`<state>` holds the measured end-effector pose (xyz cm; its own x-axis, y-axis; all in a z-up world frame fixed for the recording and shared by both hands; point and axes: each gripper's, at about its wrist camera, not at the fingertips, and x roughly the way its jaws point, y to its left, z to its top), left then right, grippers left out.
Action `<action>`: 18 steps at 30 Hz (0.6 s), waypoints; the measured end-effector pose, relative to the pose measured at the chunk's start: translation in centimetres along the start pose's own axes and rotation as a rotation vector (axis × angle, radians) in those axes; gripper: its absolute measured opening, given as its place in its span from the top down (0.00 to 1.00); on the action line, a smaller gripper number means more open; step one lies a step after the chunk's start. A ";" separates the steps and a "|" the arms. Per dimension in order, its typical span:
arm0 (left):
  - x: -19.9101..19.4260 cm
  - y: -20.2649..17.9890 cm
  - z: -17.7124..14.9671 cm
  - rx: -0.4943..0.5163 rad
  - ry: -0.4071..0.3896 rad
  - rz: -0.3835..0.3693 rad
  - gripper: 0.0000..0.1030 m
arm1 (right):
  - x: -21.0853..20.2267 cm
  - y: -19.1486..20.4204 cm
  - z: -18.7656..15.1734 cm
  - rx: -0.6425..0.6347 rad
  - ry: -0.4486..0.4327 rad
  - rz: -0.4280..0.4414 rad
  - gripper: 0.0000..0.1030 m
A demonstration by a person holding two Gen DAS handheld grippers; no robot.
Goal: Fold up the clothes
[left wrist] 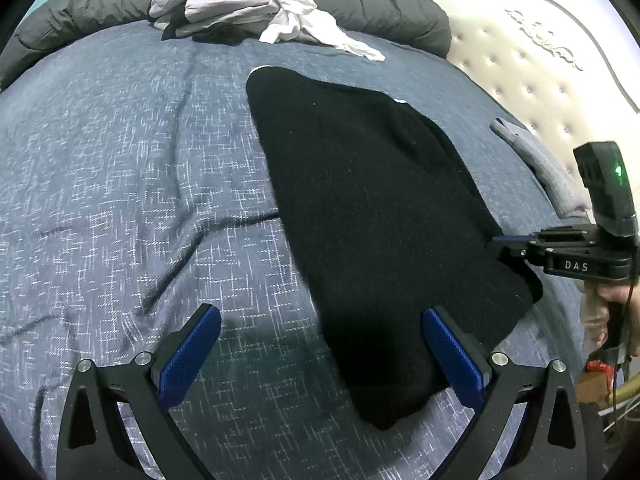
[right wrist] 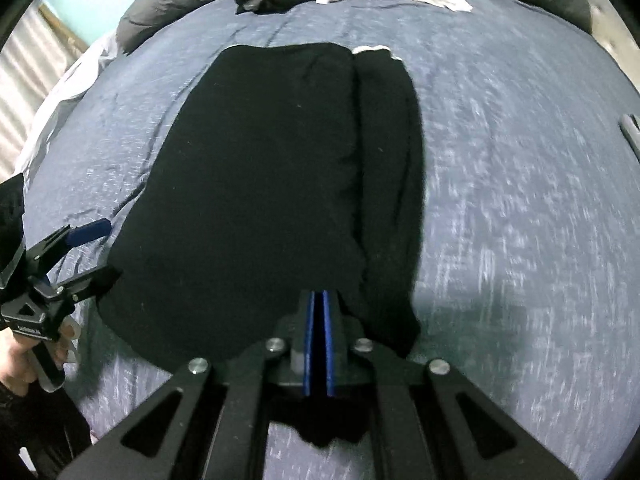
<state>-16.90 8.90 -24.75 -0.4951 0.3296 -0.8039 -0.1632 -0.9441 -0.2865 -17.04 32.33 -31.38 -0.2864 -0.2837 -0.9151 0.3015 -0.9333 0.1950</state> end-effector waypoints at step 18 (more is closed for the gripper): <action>-3.2 1.7 0.0 -0.061 -0.047 -0.007 0.00 | 0.2 3.2 -2.7 -0.070 0.037 -0.033 0.98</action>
